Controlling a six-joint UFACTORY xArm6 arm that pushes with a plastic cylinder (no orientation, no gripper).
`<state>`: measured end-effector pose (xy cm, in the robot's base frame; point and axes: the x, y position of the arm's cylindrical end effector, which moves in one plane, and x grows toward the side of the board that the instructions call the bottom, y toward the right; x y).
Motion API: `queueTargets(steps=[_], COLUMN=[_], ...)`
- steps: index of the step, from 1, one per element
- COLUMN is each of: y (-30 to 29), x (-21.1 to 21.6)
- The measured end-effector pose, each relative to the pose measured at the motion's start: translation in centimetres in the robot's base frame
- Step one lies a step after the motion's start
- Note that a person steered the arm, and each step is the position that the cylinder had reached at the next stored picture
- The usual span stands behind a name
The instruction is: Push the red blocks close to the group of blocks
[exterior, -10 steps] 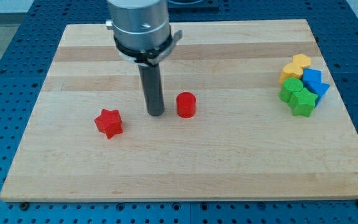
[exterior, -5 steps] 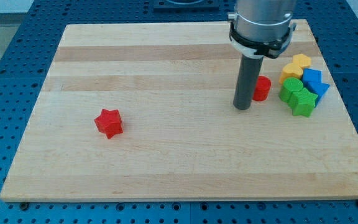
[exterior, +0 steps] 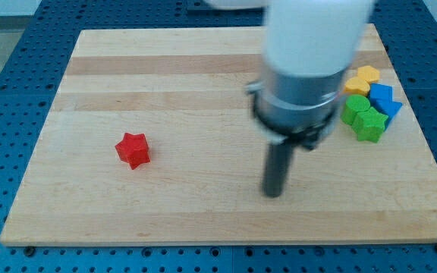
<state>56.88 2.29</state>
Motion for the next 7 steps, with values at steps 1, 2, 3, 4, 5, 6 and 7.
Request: queueTargets(steps=[1,2,3,4,5,6,7], y=[-11.2,-21.9,-27.1,-22.6,-10.8,-6.5,-12.7], x=[0.5,0.4,-2.2,-7.2,-9.0,-9.0,-8.6])
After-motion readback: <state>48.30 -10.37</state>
